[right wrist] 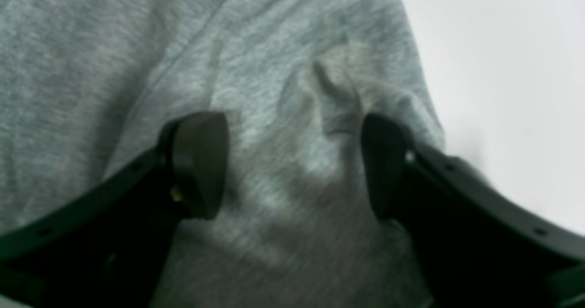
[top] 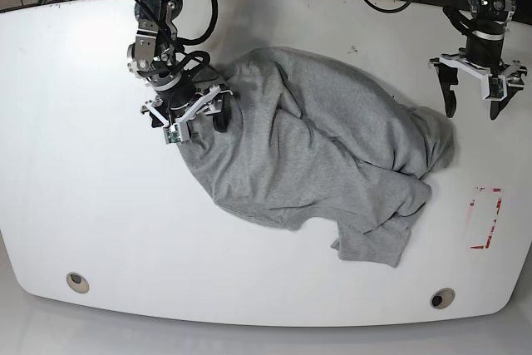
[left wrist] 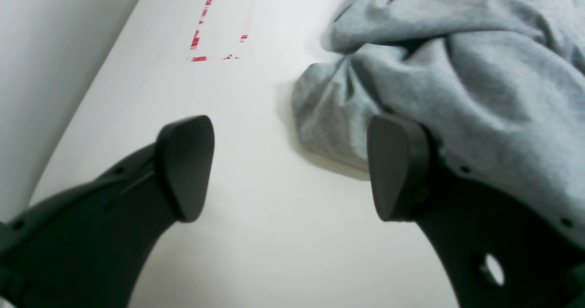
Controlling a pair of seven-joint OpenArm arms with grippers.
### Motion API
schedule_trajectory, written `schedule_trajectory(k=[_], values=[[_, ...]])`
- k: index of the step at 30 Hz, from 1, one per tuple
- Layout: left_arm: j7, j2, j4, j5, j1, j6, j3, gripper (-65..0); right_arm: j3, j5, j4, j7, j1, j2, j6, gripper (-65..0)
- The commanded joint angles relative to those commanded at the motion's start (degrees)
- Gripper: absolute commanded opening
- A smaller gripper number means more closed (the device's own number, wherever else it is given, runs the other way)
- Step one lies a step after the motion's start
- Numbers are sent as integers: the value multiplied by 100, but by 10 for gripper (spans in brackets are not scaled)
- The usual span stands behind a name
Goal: Fold the T-shirt properly
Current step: 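Drag the grasped shirt edge outward away from the heap with the right gripper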
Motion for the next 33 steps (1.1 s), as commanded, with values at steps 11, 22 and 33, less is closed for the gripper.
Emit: schedule_trajectory(k=[11,22,33], values=[[110,71,-19,25,-35,26,-5,-163,26,41,47,-57,2,119,30,-330],[177,109,-109,-22,-151,-2,9,-163,-9,94,431,-310,-78,-142,240,-428],[104,72,-99,14,-162,20,-7,-160,-18,118,911,-350,-281,-219,414,-585]])
